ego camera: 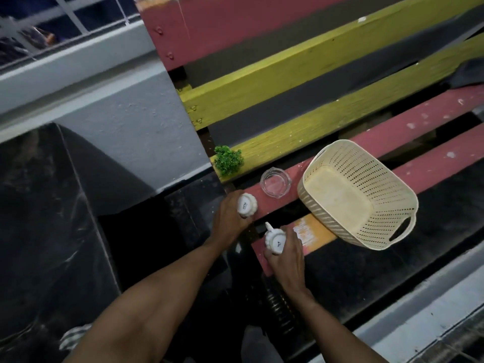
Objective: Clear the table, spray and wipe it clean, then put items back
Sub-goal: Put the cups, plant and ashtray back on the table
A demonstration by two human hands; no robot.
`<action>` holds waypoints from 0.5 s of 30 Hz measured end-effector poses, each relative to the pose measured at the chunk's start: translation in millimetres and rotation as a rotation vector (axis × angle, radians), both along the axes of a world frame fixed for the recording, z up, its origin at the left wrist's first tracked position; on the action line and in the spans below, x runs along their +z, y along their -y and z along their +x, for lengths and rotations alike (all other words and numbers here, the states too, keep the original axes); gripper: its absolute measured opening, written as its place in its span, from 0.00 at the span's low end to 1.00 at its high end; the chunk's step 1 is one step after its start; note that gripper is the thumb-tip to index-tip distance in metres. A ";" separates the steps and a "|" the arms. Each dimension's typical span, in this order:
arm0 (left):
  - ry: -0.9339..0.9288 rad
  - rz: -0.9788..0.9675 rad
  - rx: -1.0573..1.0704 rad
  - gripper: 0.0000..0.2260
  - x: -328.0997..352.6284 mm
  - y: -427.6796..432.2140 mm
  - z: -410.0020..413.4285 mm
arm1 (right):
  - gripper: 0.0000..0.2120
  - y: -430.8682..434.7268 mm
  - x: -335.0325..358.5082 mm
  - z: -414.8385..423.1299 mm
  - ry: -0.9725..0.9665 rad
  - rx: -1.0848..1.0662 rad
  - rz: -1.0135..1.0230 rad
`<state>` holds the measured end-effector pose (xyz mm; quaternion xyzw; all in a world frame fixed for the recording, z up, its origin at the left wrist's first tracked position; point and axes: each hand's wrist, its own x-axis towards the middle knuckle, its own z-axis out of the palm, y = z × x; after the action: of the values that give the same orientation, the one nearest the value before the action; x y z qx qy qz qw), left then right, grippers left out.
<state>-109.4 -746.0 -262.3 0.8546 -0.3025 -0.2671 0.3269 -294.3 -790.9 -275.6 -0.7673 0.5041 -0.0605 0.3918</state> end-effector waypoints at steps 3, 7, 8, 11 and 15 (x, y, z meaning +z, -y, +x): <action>0.038 -0.080 0.063 0.24 52.7 -13.4 8.1 | 0.30 2.6 41.5 11.0 0.062 0.010 -0.022; 0.124 -0.113 0.116 0.21 141.5 -41.9 22.2 | 0.27 -6.6 111.2 36.4 0.124 0.068 -0.148; 0.141 -0.114 0.128 0.21 163.7 -52.7 26.9 | 0.27 -12.2 129.5 45.2 0.159 0.083 -0.174; 0.185 -0.119 0.157 0.21 231.9 -97.1 50.7 | 0.24 -37.8 187.0 78.7 0.274 0.150 -0.229; 0.309 -0.092 0.270 0.25 312.1 -177.7 88.5 | 0.21 -92.1 249.8 126.9 0.334 0.235 -0.222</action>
<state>-20.9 -568.4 49.8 0.9024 -0.2434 -0.0725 0.3480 -167.4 -698.8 -25.9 -0.8385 0.3296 -0.1959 0.3872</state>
